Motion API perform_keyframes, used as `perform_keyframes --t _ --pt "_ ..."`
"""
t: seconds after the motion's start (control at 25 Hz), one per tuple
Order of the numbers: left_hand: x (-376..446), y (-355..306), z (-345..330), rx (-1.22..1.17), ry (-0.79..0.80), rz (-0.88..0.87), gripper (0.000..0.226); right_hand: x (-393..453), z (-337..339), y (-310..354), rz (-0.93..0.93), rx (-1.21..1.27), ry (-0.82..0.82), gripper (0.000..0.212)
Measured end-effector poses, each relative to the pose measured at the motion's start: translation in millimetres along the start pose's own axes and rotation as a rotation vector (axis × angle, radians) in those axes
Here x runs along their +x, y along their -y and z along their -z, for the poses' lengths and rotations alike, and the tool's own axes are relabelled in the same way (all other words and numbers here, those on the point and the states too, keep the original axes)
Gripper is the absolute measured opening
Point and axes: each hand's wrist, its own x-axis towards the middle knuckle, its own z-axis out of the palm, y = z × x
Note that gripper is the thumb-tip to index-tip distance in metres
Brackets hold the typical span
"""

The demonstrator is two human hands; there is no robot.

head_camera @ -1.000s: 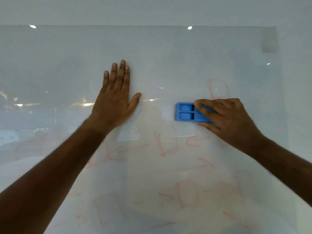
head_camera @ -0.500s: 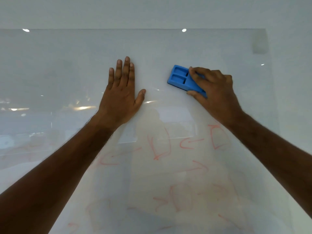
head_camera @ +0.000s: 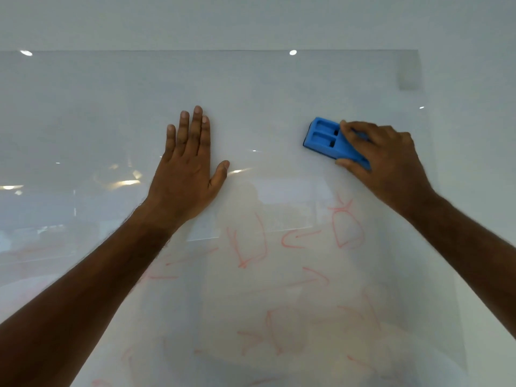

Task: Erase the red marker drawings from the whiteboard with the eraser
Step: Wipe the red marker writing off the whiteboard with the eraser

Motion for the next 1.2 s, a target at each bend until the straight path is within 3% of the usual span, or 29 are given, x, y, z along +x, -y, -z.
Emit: perform_keyframes --t 0.24,0.36,0.52,0.72,0.92,1.2 --pt "11 -10 -3 -0.003 -0.013 0.013 0.087 48 -9 28 -0.086 0.08 -0.063 0.064" --pt "10 -10 -2 -0.008 -0.012 0.003 0.086 14 -7 49 0.004 0.075 -0.062 0.062" --pt "6 -14 -4 0.003 -0.033 -0.014 0.085 -40 -1 27 0.083 0.043 -0.014 0.062" --pt "5 -15 -5 0.014 -0.06 -0.024 0.084 -28 1 -32 -0.101 0.055 -0.055 0.064" --pt "5 -15 -6 0.021 -0.062 -0.024 0.084 14 -10 -15 -0.187 0.159 -0.111 0.061" --pt "5 -13 -4 0.013 -0.042 -0.025 0.084 -56 -3 32 0.02 0.113 -0.038 0.06"
